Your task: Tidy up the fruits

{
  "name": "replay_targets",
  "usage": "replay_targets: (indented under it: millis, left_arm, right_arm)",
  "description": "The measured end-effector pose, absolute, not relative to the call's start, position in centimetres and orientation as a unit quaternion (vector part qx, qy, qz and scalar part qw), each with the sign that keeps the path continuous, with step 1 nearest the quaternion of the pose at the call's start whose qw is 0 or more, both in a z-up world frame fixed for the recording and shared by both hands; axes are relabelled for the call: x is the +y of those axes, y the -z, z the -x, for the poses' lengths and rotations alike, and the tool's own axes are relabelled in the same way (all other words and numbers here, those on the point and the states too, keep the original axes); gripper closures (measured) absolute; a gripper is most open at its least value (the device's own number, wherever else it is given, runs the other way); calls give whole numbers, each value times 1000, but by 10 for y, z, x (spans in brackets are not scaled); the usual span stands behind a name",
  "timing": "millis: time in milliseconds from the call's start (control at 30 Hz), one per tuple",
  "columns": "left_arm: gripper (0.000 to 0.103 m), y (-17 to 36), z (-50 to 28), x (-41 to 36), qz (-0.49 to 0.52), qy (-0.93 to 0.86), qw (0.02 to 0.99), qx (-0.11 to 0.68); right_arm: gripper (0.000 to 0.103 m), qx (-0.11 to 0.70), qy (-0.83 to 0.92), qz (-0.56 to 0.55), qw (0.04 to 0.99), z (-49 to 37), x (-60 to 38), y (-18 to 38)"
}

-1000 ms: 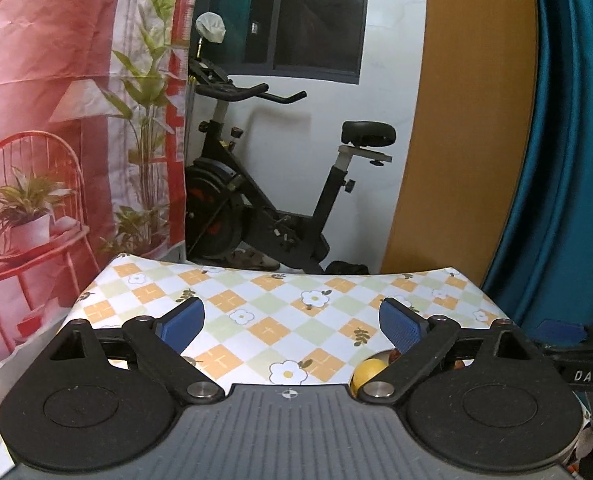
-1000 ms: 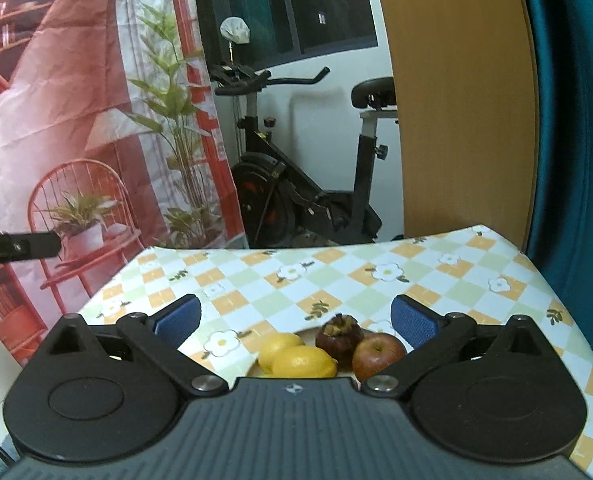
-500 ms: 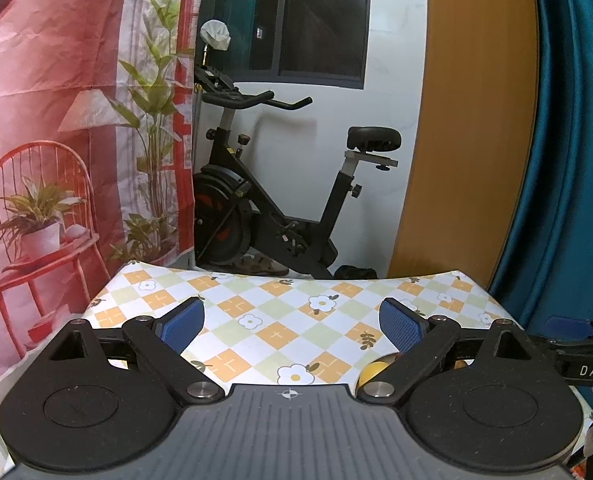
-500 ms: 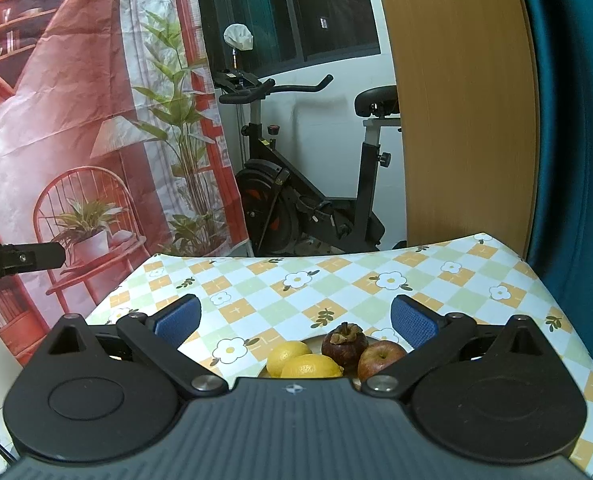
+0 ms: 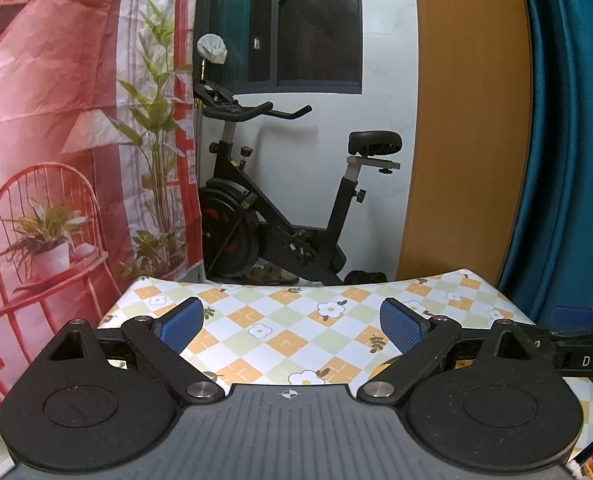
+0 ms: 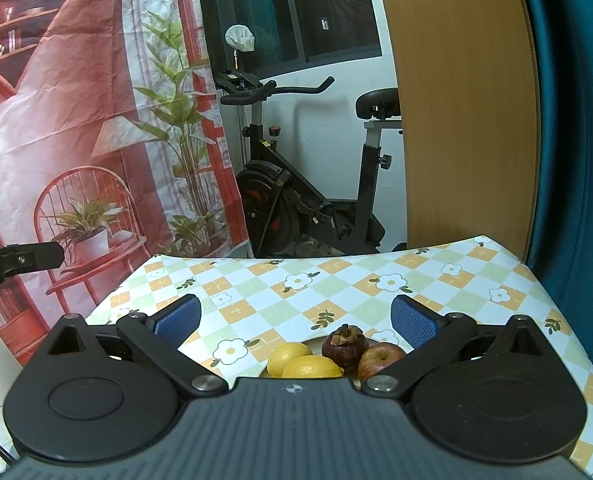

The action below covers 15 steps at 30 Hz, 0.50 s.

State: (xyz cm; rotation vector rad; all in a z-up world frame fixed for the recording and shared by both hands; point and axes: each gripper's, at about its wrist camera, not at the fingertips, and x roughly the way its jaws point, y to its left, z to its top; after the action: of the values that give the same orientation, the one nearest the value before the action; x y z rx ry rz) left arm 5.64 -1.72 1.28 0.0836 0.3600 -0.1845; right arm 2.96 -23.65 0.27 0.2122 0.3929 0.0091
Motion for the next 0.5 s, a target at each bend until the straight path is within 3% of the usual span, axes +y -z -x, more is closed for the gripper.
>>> replay_targets:
  millis: [500]
  left_arm:
    - [6,-15,-57,-18,-47,98,977,182]
  right_arm:
    - [0,195,-5,-103,975,-30,-236,-3]
